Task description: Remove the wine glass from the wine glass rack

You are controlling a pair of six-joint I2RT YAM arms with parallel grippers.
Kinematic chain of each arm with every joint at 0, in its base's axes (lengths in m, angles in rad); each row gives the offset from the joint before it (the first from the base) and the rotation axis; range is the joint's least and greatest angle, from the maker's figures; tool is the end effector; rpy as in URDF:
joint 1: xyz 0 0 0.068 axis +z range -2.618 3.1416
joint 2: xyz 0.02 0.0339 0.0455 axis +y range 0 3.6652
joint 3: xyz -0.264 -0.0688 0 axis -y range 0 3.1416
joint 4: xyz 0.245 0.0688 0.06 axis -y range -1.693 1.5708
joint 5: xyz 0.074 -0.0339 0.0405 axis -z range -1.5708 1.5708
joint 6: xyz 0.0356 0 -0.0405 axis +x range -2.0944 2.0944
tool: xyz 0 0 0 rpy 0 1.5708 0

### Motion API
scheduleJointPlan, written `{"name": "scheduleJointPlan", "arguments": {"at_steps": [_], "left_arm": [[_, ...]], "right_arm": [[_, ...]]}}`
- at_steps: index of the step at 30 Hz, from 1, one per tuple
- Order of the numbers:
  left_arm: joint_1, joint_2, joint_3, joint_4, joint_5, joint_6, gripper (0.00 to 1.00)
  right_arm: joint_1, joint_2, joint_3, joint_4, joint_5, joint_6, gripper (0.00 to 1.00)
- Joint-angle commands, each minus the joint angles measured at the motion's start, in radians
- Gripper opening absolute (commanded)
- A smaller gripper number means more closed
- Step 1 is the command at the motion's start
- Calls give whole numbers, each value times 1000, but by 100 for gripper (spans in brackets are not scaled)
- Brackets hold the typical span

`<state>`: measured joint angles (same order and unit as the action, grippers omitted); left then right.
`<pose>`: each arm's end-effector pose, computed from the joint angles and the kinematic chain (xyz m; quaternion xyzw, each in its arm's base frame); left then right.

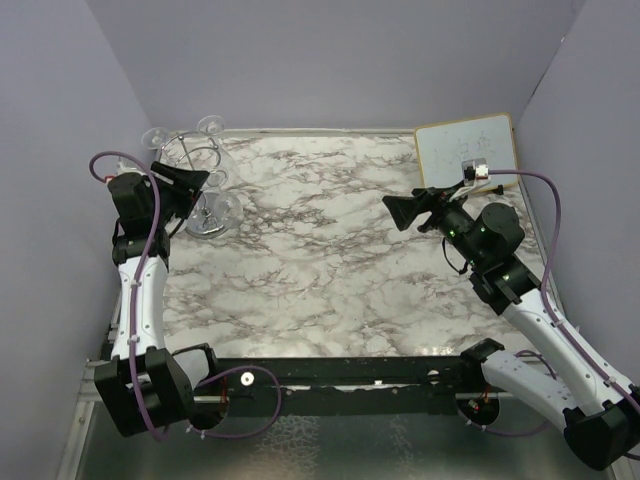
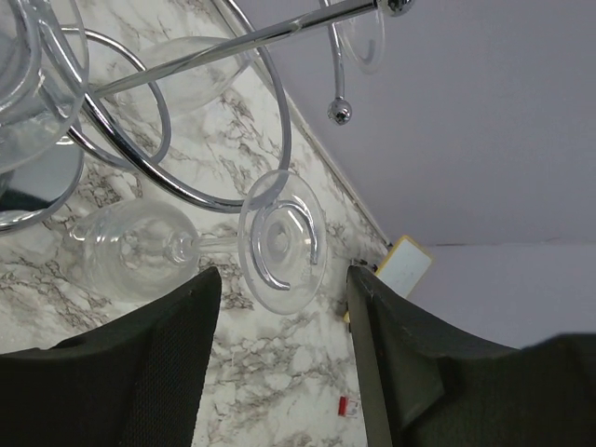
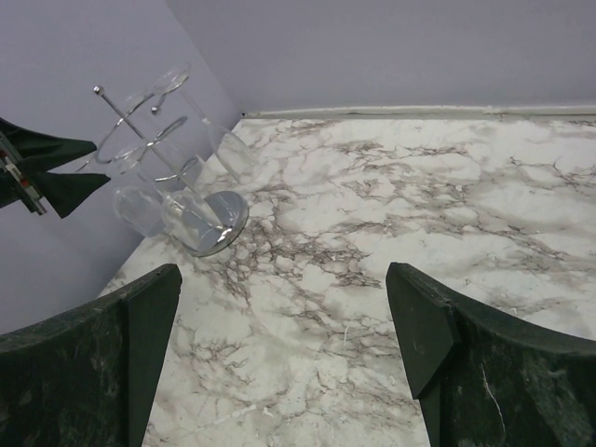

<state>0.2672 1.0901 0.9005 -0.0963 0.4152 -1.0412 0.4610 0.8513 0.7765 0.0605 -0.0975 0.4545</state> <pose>0.2469 0.0527 0.3303 -0.3787 0.6968 -0.3741 0.4807 0.1814 0.0940 0.3520 -0.0365 0.7112 0.3410 0.6137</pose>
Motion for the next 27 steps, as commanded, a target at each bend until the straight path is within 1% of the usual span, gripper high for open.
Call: {"name": "scheduleJointPlan", "arguments": {"at_steps": [1, 8, 17, 22, 27], "left_arm": [[5, 22, -2, 59, 8, -16, 57], [4, 46, 2, 58, 6, -14, 54], [5, 57, -9, 77, 12, -20, 41], [6, 66, -11, 82, 21, -23, 38], [4, 77, -10, 86, 30, -23, 37]], "right_arm": [[1, -5, -15, 19, 24, -16, 93], [1, -6, -16, 19, 30, -17, 93], [0, 0, -20, 22, 31, -17, 93], [0, 3, -19, 24, 32, -17, 93], [1, 3, -17, 24, 34, -19, 93]]}}
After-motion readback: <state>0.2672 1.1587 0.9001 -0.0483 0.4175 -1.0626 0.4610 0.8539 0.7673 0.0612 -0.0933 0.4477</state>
